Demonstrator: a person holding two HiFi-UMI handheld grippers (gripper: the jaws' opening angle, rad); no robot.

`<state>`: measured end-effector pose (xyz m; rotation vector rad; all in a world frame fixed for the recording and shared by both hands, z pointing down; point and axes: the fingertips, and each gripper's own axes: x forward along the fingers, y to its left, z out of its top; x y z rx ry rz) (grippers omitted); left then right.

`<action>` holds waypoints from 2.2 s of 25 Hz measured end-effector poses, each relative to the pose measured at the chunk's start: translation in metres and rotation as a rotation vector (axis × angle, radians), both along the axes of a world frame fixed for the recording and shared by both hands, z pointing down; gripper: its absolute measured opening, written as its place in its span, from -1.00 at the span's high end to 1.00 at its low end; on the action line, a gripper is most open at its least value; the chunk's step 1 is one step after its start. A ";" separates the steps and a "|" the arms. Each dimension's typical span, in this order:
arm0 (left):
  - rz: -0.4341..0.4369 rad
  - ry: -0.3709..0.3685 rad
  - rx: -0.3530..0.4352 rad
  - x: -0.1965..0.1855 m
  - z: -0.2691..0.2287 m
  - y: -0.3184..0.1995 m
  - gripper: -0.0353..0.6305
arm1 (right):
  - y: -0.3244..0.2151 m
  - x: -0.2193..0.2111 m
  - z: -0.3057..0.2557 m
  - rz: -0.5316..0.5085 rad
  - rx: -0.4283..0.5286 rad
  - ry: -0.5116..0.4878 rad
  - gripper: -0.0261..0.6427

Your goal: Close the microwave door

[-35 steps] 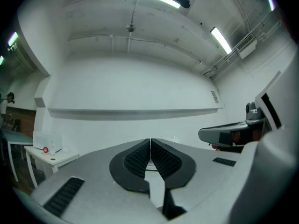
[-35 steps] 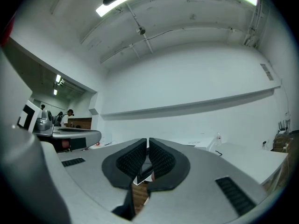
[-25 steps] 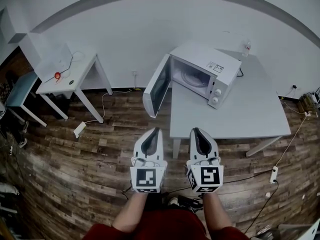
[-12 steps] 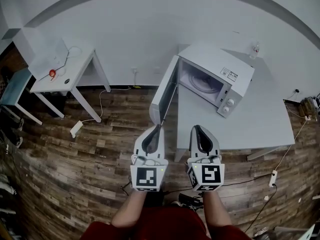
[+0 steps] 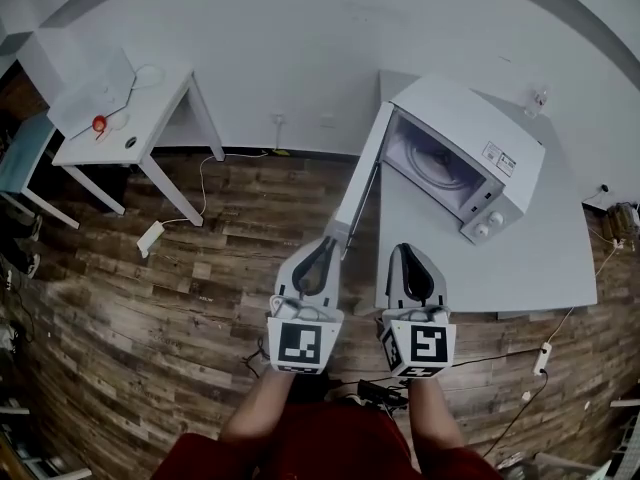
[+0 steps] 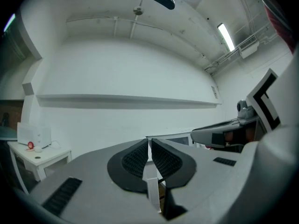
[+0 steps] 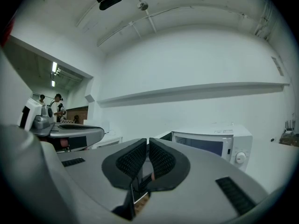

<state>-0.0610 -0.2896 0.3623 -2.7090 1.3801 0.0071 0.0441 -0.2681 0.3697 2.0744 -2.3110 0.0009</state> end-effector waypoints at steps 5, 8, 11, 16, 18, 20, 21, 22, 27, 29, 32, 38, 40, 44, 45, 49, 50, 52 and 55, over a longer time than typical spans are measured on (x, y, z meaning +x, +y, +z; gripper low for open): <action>0.066 -0.028 -0.023 -0.004 0.024 -0.023 0.81 | -0.024 -0.009 0.017 0.007 -0.041 0.008 0.81; 0.101 -0.038 -0.034 -0.003 0.036 -0.036 0.80 | -0.036 -0.008 0.030 0.021 -0.069 0.005 0.81; 0.153 -0.053 -0.054 -0.003 0.049 -0.047 0.71 | -0.046 -0.009 0.042 0.032 -0.094 0.003 0.81; 0.277 -0.089 -0.082 0.003 0.075 -0.059 0.53 | -0.057 -0.008 0.061 0.048 -0.132 0.004 0.81; 0.341 -0.102 -0.099 0.006 0.087 -0.063 0.49 | -0.062 -0.005 0.067 0.056 -0.144 0.005 0.81; 0.414 -0.136 -0.111 0.008 0.100 -0.066 0.49 | -0.066 -0.005 0.071 0.062 -0.152 0.007 0.81; 0.444 -0.158 -0.108 0.010 0.105 -0.067 0.48 | -0.069 -0.004 0.073 0.065 -0.155 0.009 0.81; 0.469 -0.172 -0.104 0.011 0.109 -0.068 0.47 | -0.071 -0.004 0.075 0.067 -0.159 0.012 0.81; 0.609 -0.191 -0.121 0.018 0.129 -0.070 0.39 | -0.078 -0.001 0.084 0.086 -0.181 0.018 0.81; 0.674 -0.206 -0.122 0.020 0.134 -0.070 0.37 | -0.080 0.000 0.086 0.098 -0.192 0.022 0.81; 0.753 -0.230 -0.138 0.022 0.141 -0.071 0.36 | -0.083 0.005 0.090 0.118 -0.206 0.025 0.81; 0.845 -0.238 -0.143 0.026 0.147 -0.074 0.36 | -0.091 0.011 0.095 0.148 -0.224 0.036 0.81; 0.871 -0.236 -0.146 0.028 0.148 -0.073 0.36 | -0.092 0.010 0.096 0.149 -0.225 0.039 0.81; 0.912 -0.244 -0.144 0.036 0.150 -0.071 0.36 | -0.092 0.013 0.098 0.164 -0.232 0.043 0.81; 0.918 -0.242 -0.144 0.037 0.149 -0.071 0.37 | -0.092 0.013 0.098 0.167 -0.231 0.043 0.81; 0.935 -0.236 -0.142 0.040 0.150 -0.067 0.37 | -0.088 0.015 0.099 0.182 -0.228 0.040 0.81; 0.938 -0.235 -0.142 0.041 0.150 -0.066 0.37 | -0.086 0.016 0.098 0.188 -0.226 0.040 0.81; 0.941 -0.233 -0.141 0.044 0.149 -0.065 0.38 | -0.083 0.019 0.098 0.202 -0.223 0.038 0.81; 0.949 -0.224 -0.138 0.050 0.147 -0.061 0.38 | -0.077 0.024 0.096 0.222 -0.218 0.036 0.81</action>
